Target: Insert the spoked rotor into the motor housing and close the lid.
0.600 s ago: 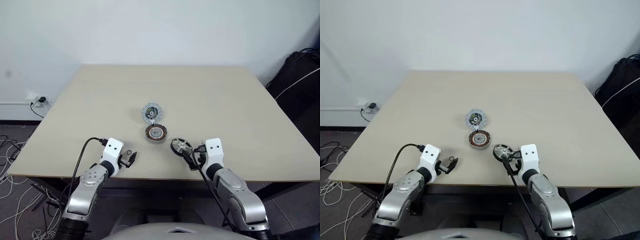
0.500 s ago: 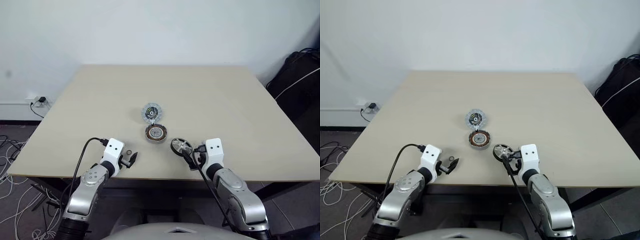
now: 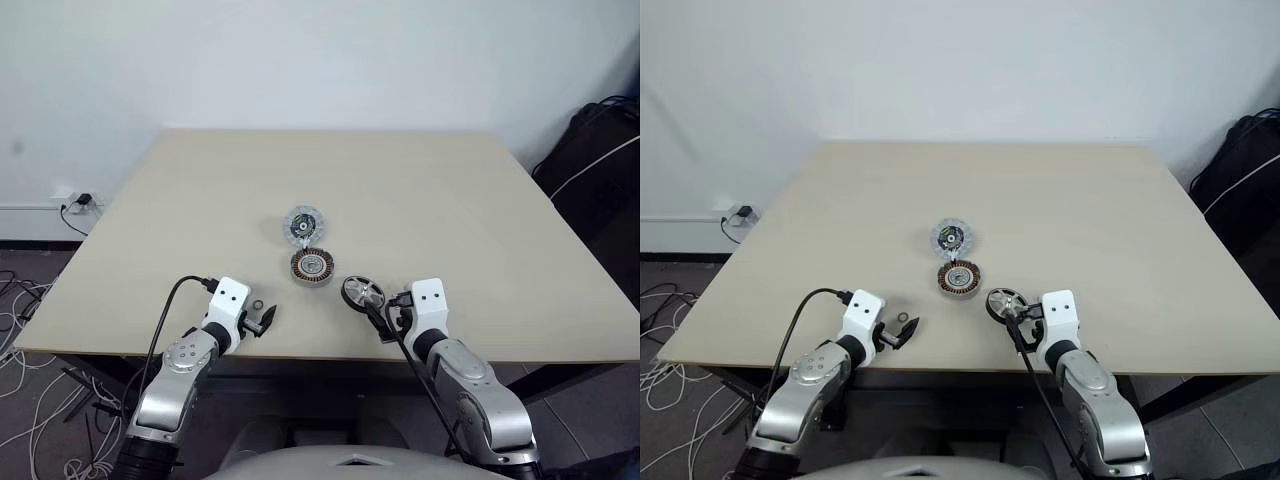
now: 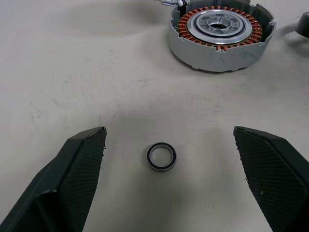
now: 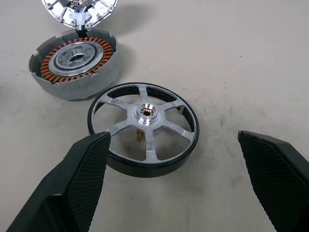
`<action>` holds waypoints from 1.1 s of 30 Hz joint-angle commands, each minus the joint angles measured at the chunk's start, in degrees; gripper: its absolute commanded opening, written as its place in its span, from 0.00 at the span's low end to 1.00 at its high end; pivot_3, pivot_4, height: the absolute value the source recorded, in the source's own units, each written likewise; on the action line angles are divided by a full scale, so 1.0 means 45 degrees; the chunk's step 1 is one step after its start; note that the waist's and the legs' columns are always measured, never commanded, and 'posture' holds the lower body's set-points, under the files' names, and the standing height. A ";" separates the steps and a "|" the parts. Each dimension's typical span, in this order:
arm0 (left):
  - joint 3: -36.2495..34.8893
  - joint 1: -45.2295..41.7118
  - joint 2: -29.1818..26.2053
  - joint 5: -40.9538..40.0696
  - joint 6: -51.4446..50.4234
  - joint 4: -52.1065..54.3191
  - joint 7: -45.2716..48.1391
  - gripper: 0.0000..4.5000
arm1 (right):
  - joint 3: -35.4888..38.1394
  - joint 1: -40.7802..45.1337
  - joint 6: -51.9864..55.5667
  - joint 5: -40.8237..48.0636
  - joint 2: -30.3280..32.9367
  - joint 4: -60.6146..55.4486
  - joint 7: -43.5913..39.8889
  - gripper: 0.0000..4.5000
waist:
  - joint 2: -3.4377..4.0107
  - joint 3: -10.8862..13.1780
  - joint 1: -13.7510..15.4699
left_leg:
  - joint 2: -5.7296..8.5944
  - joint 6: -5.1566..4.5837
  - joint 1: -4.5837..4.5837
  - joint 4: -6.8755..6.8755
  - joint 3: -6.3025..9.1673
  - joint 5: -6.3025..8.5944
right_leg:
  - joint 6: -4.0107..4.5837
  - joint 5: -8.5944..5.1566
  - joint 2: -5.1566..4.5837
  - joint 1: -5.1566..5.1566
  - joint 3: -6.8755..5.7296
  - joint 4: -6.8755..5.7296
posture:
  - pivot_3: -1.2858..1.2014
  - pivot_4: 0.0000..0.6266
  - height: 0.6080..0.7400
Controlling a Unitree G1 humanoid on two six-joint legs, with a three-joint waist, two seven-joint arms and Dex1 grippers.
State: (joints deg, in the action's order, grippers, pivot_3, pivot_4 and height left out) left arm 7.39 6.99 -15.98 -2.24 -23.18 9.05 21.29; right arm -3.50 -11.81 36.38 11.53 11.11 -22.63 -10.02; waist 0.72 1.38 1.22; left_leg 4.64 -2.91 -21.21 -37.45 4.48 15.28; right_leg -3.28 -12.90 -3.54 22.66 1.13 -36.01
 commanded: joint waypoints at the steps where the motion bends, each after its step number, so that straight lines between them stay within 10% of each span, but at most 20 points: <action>1: 0.0113 -0.0133 0.0018 0.0081 0.0259 0.0089 -0.0013 0.99 | 0.0173 0.0066 -0.0300 -0.0050 0.0009 -0.0490 0.0012 1.00 | 0.0001 0.0001 -0.0002 | 0.0000 0.0000 0.0000 0.0000 0.0000 0.0000 | 0.0000 0.0000 0.0000 0.0000 -0.0001 0.0000 | 0.52 0.00 1.00; 33: 0.0432 -0.1253 0.0473 0.0363 -0.0325 -0.2315 -0.0475 0.91 | 0.0216 -0.0270 -0.0403 -0.0066 -0.0388 -0.0701 0.0367 1.00 | 0.0006 -0.0006 0.0063 | 0.0001 0.0001 -0.0007 -0.0001 0.0000 -0.0001 | -0.0053 0.0032 0.0000 0.0009 -0.0002 -0.0001 | 0.52 0.00 1.00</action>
State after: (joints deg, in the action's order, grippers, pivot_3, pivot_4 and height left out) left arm 9.36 0.96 -13.50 -1.01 -23.68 -2.06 18.93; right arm -3.42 -13.60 35.70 11.32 9.50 -23.24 -8.58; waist 0.75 1.36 1.50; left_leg 4.64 -2.91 -21.24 -37.45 4.48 15.27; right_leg -3.52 -12.76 -3.54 22.70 1.11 -36.01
